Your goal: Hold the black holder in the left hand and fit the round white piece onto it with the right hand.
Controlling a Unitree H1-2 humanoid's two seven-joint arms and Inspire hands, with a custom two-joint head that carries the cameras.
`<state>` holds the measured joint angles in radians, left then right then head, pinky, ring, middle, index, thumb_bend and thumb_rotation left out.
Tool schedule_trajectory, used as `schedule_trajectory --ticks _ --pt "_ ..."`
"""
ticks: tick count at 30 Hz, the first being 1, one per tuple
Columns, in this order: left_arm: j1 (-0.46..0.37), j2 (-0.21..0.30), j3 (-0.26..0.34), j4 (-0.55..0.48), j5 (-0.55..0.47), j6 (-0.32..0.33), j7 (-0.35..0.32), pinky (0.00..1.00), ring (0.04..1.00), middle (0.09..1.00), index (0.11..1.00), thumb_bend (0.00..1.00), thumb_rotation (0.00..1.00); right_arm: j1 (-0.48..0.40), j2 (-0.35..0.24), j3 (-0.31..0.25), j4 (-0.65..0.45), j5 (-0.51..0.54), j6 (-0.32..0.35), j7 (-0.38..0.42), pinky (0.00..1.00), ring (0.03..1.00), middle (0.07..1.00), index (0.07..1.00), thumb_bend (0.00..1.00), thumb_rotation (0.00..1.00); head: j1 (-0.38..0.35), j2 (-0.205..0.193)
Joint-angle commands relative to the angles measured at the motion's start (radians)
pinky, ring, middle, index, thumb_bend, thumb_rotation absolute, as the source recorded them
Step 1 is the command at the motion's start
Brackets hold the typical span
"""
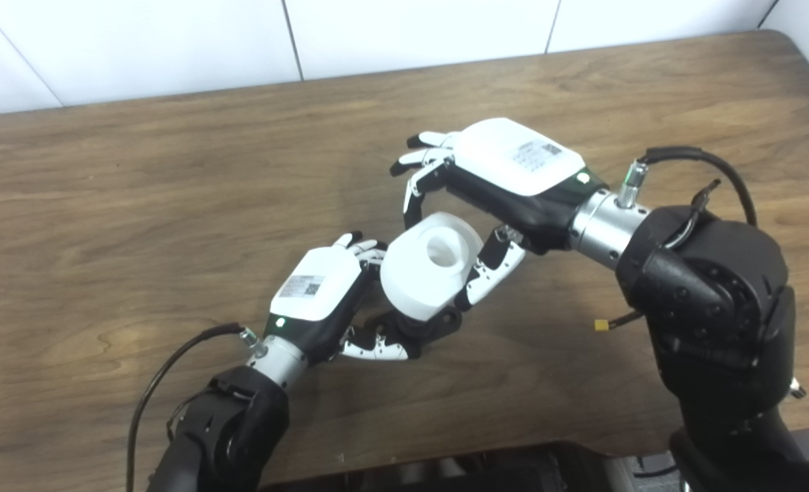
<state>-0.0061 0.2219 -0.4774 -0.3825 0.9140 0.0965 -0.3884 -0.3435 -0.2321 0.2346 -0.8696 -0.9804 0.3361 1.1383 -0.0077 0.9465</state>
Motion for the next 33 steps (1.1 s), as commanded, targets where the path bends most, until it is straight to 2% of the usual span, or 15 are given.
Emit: schedule_trajectory --ticks 1,20,33 --pt "-0.004 -0.004 -0.018 0.019 0.01 0.004 -0.036 0.98 0.889 0.785 0.49 0.51 0.05 -0.008 0.004 0.001 -0.011 -0.006 -0.028 -0.021 0.93 0.949 0.867 0.485 0.52 0.14 0.0 0.0" --pt "-0.003 -0.005 -0.018 0.004 0.013 0.006 -0.047 0.98 0.889 0.782 0.49 0.51 0.05 0.061 0.02 0.014 0.037 -0.008 -0.109 -0.074 0.94 0.956 0.875 0.485 0.52 0.15 -0.002 0.001" --pt "0.0 -0.01 -0.018 -0.004 0.011 0.01 -0.049 0.99 0.89 0.784 0.489 0.51 0.05 0.077 0.038 0.021 0.027 -0.024 -0.103 -0.068 0.95 0.96 0.878 0.486 0.52 0.15 -0.012 -0.004"
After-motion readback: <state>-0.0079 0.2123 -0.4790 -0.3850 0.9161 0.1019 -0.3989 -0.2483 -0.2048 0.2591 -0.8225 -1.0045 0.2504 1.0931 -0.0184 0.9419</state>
